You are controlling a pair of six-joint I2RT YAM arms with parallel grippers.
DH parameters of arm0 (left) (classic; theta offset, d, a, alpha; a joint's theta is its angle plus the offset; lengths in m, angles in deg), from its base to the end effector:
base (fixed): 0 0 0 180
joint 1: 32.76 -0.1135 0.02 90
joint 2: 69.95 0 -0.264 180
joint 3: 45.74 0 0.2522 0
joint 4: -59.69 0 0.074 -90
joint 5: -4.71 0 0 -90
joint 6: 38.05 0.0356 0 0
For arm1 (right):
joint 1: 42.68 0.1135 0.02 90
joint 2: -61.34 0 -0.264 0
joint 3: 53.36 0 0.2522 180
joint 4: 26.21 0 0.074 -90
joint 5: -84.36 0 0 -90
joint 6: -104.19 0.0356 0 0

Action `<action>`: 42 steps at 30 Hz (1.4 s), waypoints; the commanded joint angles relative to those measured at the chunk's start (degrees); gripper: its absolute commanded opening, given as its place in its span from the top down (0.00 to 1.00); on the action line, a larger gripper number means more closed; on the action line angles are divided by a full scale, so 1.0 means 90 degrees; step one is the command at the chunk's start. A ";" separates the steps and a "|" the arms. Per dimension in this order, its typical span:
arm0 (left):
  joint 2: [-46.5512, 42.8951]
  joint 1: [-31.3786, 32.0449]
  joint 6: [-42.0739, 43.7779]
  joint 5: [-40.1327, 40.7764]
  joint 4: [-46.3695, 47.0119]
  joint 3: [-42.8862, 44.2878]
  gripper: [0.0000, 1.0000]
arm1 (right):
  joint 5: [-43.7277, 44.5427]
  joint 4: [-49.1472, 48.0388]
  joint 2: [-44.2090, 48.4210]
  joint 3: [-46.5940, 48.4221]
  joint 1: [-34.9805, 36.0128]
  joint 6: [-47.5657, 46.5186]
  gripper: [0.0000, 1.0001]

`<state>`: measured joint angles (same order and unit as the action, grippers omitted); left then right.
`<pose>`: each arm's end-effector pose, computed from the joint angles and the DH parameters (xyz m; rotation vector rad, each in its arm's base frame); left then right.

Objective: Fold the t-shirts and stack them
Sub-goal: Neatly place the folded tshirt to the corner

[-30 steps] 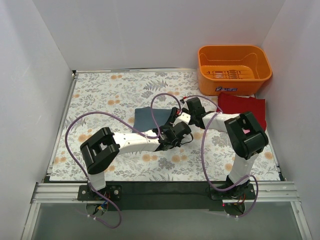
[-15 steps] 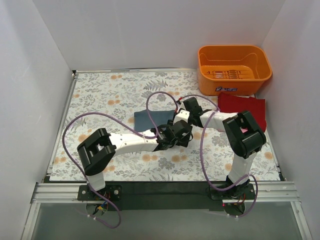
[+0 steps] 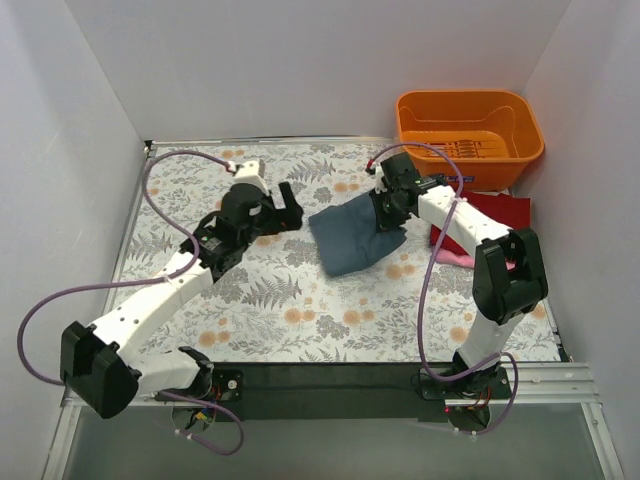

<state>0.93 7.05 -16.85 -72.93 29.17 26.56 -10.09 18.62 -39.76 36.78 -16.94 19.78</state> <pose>0.2205 -0.1739 0.3163 -0.6861 2.0945 -0.9112 0.3411 0.1675 0.2341 -0.4798 2.5249 0.3097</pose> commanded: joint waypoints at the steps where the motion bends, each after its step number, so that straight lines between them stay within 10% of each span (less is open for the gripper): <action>1: -0.0394 -0.0877 0.0729 -0.0201 -0.0570 -0.0205 0.12 | 0.1557 0.0980 0.0364 0.0721 -0.0222 -0.1127 0.99; 20: -0.1243 -0.1914 0.0857 0.1927 -0.0170 -0.1368 0.02 | 0.4693 0.1275 0.1008 0.1260 -0.1716 -0.1929 0.99; 42: -0.1273 -0.1904 0.0974 0.1918 -0.0082 -0.1495 0.02 | 0.3971 0.0259 0.1126 0.0479 -0.3298 -0.1988 0.99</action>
<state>-9.28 -9.78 -8.87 -57.17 27.16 13.47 25.75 25.90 -29.11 42.42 -44.11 2.29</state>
